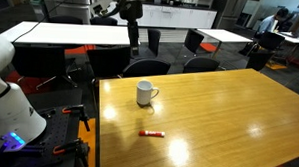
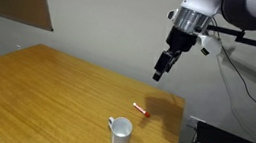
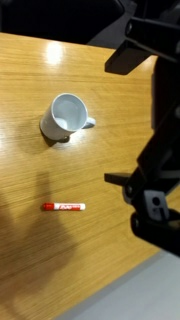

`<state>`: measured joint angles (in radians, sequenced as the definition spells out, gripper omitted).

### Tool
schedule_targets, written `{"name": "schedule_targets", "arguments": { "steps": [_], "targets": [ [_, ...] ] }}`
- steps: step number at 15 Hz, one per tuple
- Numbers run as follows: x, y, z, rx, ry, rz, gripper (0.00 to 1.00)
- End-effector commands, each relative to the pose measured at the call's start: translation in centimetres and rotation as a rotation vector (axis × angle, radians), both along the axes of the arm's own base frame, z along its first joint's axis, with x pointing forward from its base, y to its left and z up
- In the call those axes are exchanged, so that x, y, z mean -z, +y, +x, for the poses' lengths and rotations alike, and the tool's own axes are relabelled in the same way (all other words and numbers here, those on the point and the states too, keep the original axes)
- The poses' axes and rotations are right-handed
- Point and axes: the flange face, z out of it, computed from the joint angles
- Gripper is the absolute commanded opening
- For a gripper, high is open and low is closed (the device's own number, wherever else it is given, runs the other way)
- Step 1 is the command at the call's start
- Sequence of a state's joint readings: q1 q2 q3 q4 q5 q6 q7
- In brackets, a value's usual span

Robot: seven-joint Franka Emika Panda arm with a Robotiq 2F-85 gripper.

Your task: Put the red marker in the mug

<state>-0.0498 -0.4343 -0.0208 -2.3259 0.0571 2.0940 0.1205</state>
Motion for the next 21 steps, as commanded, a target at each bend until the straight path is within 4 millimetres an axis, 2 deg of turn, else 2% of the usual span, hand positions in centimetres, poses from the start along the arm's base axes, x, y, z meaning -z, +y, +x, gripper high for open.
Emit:
{"name": "schedule_targets", "arguments": {
  "steps": [1,6,9,16,21],
  "targets": [
    [1.9,-1.8,1.1,0.160,-0.067,-0.027,1.00],
    [5.7,-4.4,1.9,0.328,-0.049,-0.050,1.00],
    [7.8,-5.5,2.1,0.371,-0.007,-0.093,1.00],
    [12.8,-8.2,2.1,0.327,0.091,-0.196,1.00],
    [15.5,-9.6,2.1,0.302,0.090,-0.199,1.00]
  ]
}}
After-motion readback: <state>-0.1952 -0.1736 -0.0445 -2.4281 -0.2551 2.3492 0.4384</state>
